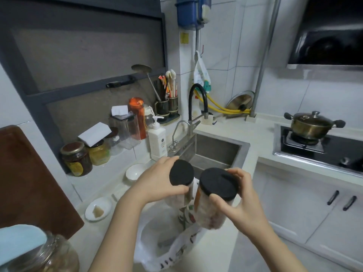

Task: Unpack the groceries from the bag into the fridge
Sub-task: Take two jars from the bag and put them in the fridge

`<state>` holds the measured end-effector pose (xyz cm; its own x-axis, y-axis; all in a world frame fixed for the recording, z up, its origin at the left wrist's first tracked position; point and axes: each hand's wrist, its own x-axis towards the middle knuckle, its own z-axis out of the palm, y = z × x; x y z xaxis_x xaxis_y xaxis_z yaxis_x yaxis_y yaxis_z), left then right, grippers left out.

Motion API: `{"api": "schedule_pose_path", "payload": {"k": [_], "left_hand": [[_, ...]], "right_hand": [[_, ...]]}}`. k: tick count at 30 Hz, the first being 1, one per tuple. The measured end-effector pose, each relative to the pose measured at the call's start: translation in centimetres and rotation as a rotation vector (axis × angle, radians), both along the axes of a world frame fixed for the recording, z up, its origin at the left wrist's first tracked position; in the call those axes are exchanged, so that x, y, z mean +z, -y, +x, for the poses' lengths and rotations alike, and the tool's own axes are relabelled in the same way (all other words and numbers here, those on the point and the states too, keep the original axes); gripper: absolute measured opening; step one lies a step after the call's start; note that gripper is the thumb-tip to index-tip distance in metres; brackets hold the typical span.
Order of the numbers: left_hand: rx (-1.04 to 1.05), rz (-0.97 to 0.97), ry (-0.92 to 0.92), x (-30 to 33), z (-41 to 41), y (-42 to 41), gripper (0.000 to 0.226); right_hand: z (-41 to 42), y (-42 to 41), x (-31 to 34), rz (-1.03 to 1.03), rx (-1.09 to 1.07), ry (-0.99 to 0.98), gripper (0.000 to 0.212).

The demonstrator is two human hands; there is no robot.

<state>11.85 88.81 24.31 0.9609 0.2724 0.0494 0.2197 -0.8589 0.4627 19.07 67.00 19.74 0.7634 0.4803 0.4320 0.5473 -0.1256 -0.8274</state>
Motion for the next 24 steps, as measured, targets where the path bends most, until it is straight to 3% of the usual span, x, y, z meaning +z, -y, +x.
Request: {"api": "schedule_pose_path", "payload": {"k": [10, 24], "left_hand": [[-0.268, -0.018, 0.022, 1.3, 3.3, 12.6, 0.102], [-0.761, -0.072, 0.039, -0.2, 5.0, 39.2, 0.094]], "right_hand": [[-0.2, 13.5, 1.0, -0.043, -0.247, 0.022, 0.062], [-7.9, 38.4, 0.3, -0.119, -0.775, -0.026, 0.062]]}}
